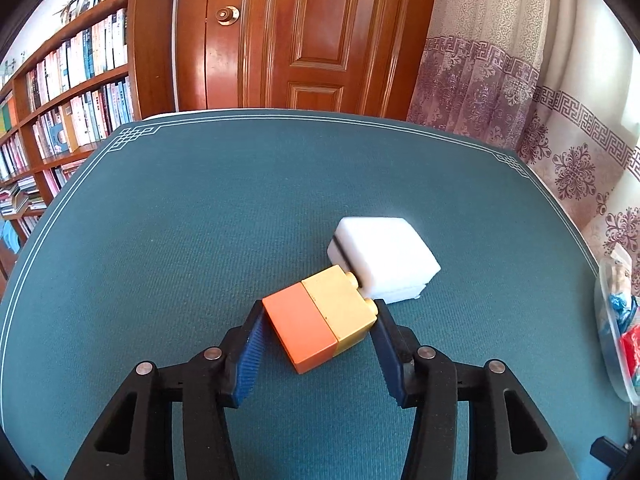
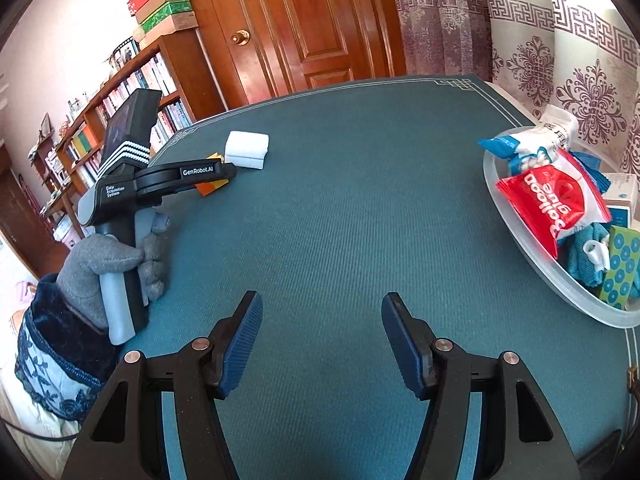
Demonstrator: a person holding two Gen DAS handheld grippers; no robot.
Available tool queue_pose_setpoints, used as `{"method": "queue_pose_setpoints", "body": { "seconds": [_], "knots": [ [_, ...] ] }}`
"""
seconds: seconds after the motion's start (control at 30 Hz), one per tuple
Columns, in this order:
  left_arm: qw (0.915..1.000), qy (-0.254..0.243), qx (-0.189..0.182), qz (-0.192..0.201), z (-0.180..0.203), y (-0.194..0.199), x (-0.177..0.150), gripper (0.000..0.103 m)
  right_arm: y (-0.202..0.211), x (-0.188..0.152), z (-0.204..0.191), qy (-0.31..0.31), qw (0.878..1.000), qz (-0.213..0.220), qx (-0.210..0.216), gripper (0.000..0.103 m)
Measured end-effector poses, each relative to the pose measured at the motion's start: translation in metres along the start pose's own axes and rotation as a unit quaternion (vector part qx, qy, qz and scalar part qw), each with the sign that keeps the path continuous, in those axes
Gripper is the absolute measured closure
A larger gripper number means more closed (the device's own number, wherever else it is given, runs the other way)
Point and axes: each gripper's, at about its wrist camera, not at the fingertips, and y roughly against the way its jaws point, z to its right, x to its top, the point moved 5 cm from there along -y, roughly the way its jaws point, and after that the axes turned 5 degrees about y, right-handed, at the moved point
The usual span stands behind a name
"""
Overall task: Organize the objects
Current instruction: 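Grasp the orange-yellow toy brick with the left tool, then grasp the white sponge block with the right tool while the left tool holds the brick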
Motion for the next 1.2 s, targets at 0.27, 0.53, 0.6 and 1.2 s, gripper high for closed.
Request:
{"method": "queue_pose_setpoints", "body": {
  "seconds": [0.27, 0.53, 0.6, 1.2],
  "knots": [
    [0.9988, 0.026, 0.033, 0.024, -0.026, 0.014, 0.0, 0.05, -0.032, 0.037, -0.018, 0.029, 1.0, 0.008, 0.007, 0.04],
    [0.9953, 0.066, 0.058, 0.04, -0.048, 0.018, 0.005, 0.05, -0.078, 0.081, -0.041, 0.048, 0.998, 0.012, 0.024, 0.04],
    [0.9946, 0.074, 0.06, 0.042, -0.052, 0.019, 0.005, 0.05, -0.09, 0.09, -0.048, 0.054, 0.998, 0.011, 0.028, 0.04],
    [0.9868, 0.139, 0.074, 0.037, -0.082, 0.016, 0.003, 0.049, -0.157, 0.142, -0.092, 0.093, 0.995, 0.003, 0.046, 0.039]
  ]
}}
